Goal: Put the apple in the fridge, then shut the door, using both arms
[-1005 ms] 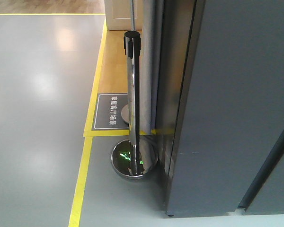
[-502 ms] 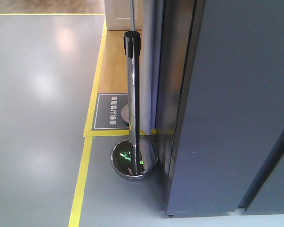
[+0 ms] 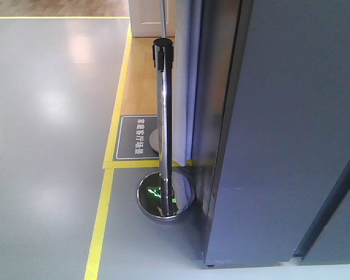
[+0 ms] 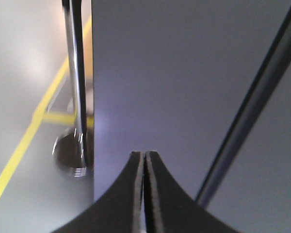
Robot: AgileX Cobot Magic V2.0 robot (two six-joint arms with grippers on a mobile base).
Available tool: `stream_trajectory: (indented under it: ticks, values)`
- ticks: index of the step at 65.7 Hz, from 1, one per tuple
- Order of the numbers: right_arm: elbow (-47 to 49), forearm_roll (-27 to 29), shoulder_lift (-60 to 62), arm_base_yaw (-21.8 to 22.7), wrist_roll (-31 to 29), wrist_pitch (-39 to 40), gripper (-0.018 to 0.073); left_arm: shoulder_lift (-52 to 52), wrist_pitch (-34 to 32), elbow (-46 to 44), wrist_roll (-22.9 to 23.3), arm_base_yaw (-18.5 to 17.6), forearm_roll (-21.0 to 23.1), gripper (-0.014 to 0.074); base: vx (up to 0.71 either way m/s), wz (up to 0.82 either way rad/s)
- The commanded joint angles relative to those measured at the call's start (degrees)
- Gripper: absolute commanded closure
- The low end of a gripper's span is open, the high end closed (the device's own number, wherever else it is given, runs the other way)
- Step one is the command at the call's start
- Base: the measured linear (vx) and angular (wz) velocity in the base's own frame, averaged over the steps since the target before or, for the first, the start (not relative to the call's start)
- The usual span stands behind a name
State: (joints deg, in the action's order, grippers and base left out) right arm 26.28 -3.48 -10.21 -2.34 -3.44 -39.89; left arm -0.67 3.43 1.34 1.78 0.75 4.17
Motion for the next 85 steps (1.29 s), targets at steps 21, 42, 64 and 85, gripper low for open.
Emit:
stream_trajectory:
  ticks: [21,42,64,85]
  values:
    - [-26.1,4.1,11.5,0.3,-0.4,38.1,0.0561,-0.9,-4.3,1.7,0.5,-0.1,0.2,0.0602,0.00,0.00]
    - [-27.9,4.2,11.3,0.3,-0.5,39.1,0.0561,-0.9,-4.3,1.7,0.5,-0.1,0.2,0.0602,0.00,0.00]
    - [-27.9,5.1,11.3,0.3,0.0,41.7,0.0561,-0.9,-4.3,1.7,0.5,-0.1,0.2,0.0602,0.00,0.00]
    - [-28.0,-2.5,11.3,0.3,8.0,44.0,0.0561,-0.9,-4.3,1.7,0.5,-0.1,0.2,0.0602,0.00,0.00]
